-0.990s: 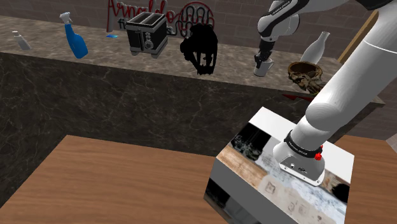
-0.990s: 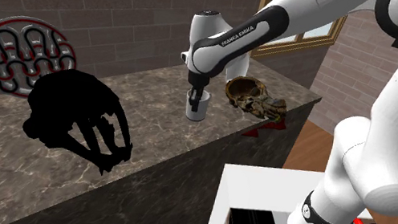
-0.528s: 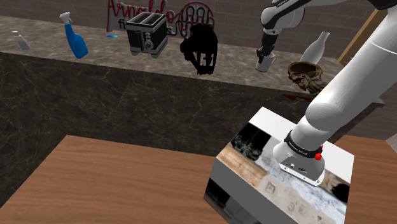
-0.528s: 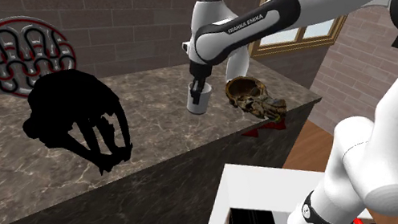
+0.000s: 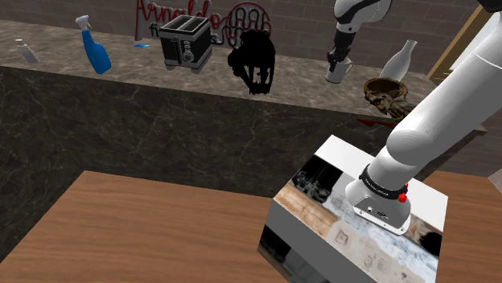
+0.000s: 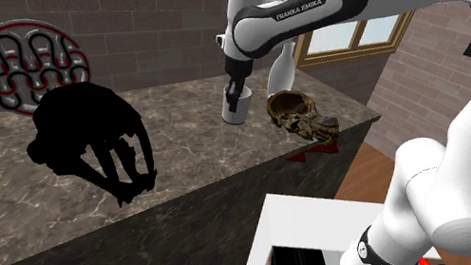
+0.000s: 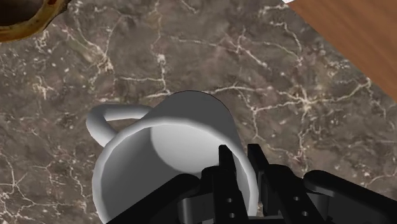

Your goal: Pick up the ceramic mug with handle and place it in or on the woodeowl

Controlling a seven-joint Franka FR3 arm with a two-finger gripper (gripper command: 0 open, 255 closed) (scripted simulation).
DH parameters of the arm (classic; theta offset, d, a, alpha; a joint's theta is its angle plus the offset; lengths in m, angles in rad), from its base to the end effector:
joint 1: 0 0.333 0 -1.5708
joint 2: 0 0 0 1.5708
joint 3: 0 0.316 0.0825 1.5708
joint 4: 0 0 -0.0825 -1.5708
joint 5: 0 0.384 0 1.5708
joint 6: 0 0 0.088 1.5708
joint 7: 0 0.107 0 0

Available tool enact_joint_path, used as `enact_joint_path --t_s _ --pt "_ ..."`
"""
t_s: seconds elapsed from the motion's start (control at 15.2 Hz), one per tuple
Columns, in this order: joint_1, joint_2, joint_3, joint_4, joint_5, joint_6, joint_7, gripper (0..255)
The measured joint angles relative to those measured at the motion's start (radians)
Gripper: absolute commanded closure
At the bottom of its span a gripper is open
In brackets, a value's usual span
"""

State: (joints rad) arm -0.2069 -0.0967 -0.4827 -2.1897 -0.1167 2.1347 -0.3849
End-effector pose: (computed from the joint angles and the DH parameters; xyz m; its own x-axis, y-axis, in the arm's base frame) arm 0.3953 -0.3367 0.4265 0.9707 -0.2400 0.0072 -0.2400 -0.9687 0.0630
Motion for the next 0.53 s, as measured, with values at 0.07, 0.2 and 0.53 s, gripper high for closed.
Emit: enact_joint_path --t_s 0.07,0.2,0.53 --pt "0.0 -0.005 0.001 0.01 -0.001 -0.014 0.0 255" --pt "0.0 -0.02 0.003 0.025 -0.008 -0.044 0.003 255" --pt "0.002 -0.038 0.008 0.076 -0.012 -0.111 0.005 255"
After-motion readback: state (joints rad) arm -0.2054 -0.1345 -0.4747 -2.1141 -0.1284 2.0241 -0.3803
